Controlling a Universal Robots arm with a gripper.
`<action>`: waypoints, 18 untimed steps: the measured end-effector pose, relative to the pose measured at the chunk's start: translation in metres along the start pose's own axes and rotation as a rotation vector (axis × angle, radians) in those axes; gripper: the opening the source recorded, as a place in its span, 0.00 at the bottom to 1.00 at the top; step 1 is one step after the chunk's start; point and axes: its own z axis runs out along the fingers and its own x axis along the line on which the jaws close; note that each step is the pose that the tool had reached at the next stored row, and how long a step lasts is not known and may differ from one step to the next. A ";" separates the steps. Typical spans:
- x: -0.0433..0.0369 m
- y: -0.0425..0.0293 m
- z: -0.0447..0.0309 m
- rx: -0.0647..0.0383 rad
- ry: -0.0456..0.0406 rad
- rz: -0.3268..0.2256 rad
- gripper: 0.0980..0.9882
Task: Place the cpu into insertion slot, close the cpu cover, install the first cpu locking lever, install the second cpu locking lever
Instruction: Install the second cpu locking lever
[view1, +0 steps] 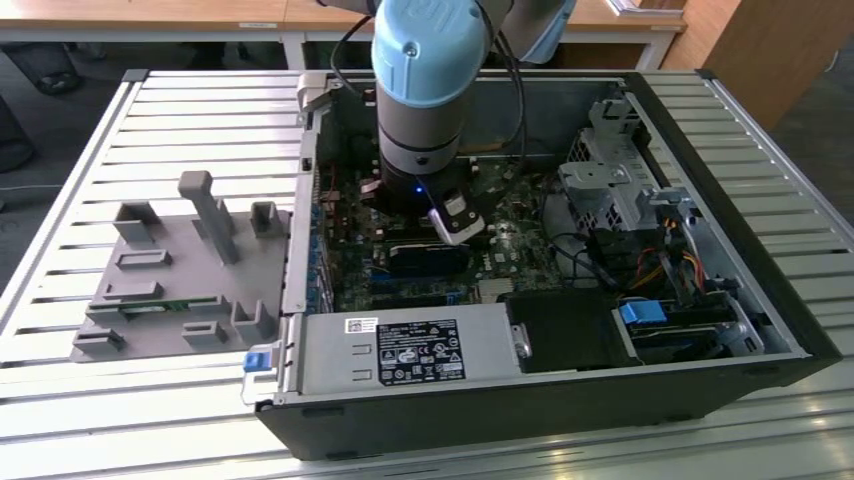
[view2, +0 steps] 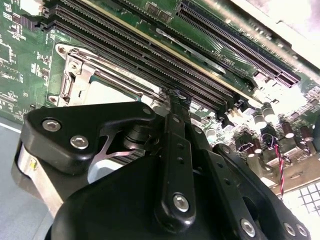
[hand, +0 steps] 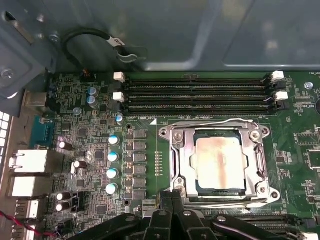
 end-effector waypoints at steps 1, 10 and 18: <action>0.0001 -0.0001 0.0003 -0.002 0.0001 0.000 0.01; 0.0022 -0.0005 0.0044 -0.018 0.0006 0.000 0.01; 0.0045 0.0004 0.0016 -0.015 -0.0036 -0.001 0.01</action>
